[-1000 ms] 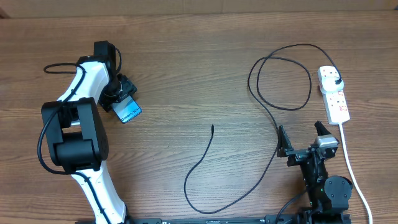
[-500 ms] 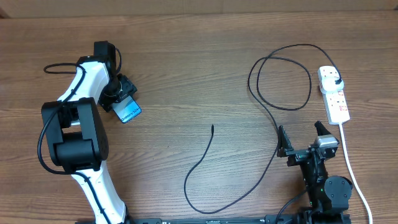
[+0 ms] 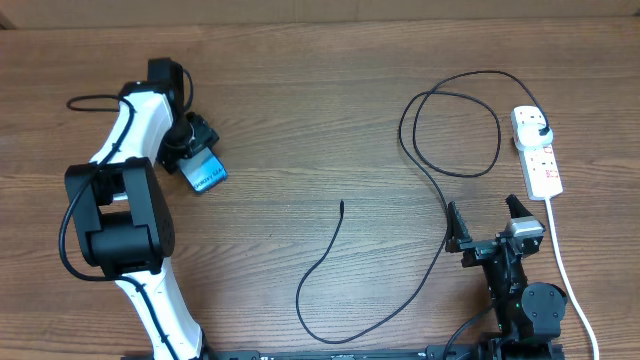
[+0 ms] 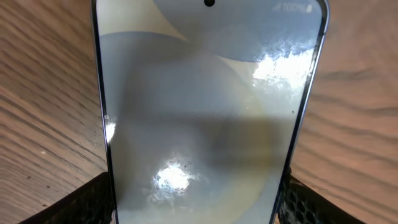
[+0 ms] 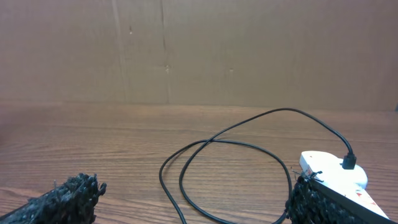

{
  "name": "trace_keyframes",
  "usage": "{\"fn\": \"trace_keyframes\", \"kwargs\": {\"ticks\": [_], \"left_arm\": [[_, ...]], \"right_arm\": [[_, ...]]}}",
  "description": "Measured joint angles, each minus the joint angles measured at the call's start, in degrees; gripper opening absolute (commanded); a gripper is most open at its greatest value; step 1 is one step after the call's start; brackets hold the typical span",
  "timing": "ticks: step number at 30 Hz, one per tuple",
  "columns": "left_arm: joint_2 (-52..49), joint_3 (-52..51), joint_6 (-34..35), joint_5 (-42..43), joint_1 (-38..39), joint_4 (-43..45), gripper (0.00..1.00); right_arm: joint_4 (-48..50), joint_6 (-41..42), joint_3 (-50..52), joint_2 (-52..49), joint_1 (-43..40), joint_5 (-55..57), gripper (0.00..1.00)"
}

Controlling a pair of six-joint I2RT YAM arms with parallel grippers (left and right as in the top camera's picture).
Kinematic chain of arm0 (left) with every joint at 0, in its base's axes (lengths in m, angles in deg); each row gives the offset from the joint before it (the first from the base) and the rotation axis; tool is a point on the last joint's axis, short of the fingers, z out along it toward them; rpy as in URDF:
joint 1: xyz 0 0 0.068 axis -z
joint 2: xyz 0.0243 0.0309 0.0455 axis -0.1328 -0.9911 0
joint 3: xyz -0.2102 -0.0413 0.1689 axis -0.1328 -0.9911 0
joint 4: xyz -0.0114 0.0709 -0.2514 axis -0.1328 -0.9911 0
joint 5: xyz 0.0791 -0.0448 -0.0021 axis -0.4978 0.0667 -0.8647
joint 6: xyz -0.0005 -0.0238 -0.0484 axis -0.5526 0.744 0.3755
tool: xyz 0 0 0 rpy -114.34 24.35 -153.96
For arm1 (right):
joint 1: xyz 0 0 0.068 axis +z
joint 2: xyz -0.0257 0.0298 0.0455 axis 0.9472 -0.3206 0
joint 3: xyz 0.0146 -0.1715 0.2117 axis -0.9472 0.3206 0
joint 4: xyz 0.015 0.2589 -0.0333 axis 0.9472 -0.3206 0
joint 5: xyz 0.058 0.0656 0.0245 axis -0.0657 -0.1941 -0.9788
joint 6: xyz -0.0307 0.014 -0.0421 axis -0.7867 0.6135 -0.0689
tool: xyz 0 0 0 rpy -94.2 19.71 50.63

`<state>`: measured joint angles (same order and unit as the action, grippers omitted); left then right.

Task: Plug charger to phone and switch on socket
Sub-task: 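Lift the phone with the left gripper and tilt it upright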

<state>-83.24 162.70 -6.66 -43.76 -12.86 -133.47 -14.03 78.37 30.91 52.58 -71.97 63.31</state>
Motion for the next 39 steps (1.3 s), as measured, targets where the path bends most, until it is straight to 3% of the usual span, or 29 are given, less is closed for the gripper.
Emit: {"fn": "trace_keyframes", "kwargs": {"ticks": [9,15,26,39], "left_arm": [[0.0,5.6,-0.02,0.5,0.0,-4.39,0.04],[0.0,8.02,-0.11,5.33,0.0,-4.92,0.04],[0.0,12.13,0.42,26.05,0.0,-4.42,0.04],[0.0,12.22,9.33,52.65,0.0,-4.42,0.04]], "right_arm": [[0.0,0.02,0.0,0.0,0.0,0.0,1.0],[0.0,0.02,0.0,0.0,0.0,0.0,1.0],[0.0,0.02,0.0,0.0,0.0,0.0,1.0],[0.02,0.02,0.0,0.0,0.0,0.0,1.0]]}}
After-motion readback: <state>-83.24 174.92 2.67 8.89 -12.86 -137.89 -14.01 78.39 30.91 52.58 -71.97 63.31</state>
